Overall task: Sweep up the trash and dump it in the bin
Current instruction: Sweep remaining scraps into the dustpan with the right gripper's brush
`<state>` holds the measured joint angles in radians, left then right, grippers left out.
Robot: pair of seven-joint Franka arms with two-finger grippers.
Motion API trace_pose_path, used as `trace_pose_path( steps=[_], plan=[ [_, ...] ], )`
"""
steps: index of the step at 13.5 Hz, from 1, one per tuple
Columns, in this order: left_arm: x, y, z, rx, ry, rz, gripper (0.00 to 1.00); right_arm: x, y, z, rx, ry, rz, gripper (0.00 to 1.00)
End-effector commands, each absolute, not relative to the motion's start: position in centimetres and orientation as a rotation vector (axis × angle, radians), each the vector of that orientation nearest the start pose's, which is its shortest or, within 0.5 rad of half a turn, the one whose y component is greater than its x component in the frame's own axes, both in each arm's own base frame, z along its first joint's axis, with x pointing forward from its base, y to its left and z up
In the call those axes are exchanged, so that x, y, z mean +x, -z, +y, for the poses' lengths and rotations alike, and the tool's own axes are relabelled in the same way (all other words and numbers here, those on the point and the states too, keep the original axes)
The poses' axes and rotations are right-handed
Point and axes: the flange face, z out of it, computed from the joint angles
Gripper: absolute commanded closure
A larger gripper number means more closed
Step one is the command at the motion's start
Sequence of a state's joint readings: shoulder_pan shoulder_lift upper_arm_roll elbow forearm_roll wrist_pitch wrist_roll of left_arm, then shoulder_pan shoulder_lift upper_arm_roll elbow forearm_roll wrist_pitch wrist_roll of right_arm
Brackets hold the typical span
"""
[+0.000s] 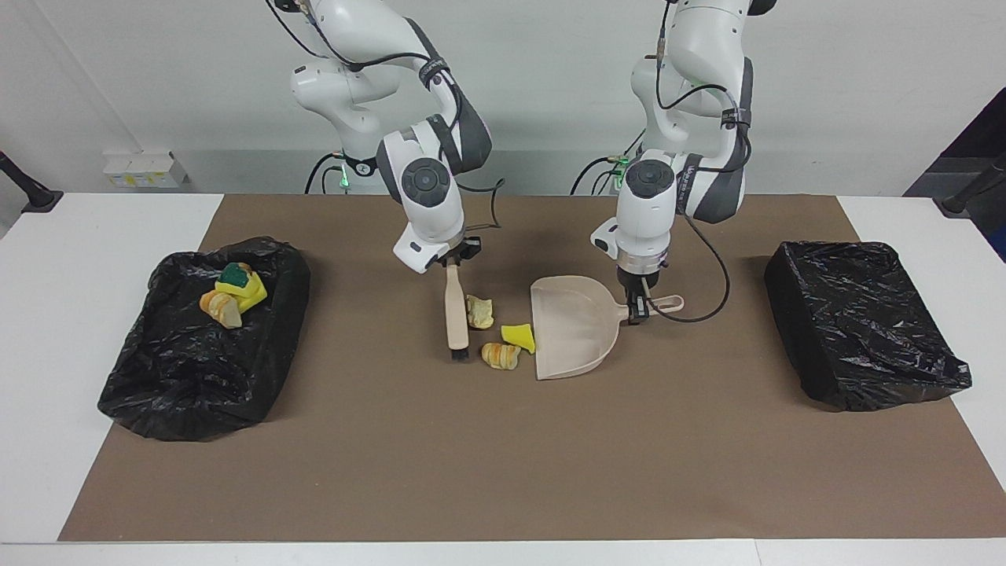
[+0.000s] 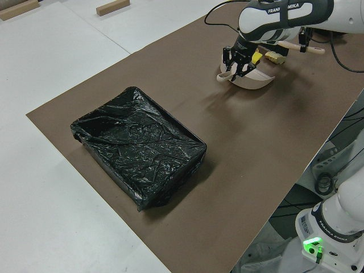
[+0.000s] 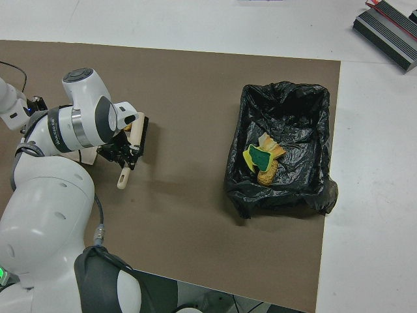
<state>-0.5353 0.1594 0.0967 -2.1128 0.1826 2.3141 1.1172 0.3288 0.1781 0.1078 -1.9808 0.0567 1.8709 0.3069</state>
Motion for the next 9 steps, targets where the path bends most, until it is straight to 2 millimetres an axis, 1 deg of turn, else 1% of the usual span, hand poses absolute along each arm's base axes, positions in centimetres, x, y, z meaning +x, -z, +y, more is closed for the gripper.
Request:
trace_pose_path(
  steps=[1, 2, 3, 4, 5, 6, 8, 9],
  plan=[
    [50.5, -34.6, -23.4, -1.943, 0.024, 2.245, 1.0, 51.7, -34.3, 22.0, -3.201, -0.472, -0.144, 1.0],
    [50.5, -34.6, -23.4, -1.945, 0.02, 2.244, 1.0, 51.6, -33.9, 23.6, -3.19, -0.479, -0.169, 1.0],
    [50.4, -34.5, -23.3, -1.952, 0.015, 2.242, 1.0, 50.7, -33.2, 25.7, -3.163, -0.503, -0.186, 1.0],
    [50.4, -34.6, -23.3, -1.961, 0.02, 2.233, 1.0, 50.4, -32.6, 26.9, -3.112, -0.496, -0.148, 1.0],
    [50.3, -34.5, -23.3, -1.992, 0.013, 2.208, 1.0, 50.2, -32.5, 27.8, -3.058, -0.489, -0.106, 1.0],
    [50.1, -34.5, -23.6, -2.022, 0.013, 2.182, 1.0, 49.6, -32.7, 29.8, -3.014, -0.468, -0.107, 1.0],
    [49.9, -34.5, -23.6, -2.095, -0.009, 2.118, 1.0, 48.9, -33.0, 32.5, -2.906, -0.421, -0.049, 1.0],
    [49.6, -34.4, -23.5, -2.111, -0.041, 2.106, 1.0, 47.9, -33.2, 34.5, -2.839, -0.392, -0.044, 1.0]
  ],
)
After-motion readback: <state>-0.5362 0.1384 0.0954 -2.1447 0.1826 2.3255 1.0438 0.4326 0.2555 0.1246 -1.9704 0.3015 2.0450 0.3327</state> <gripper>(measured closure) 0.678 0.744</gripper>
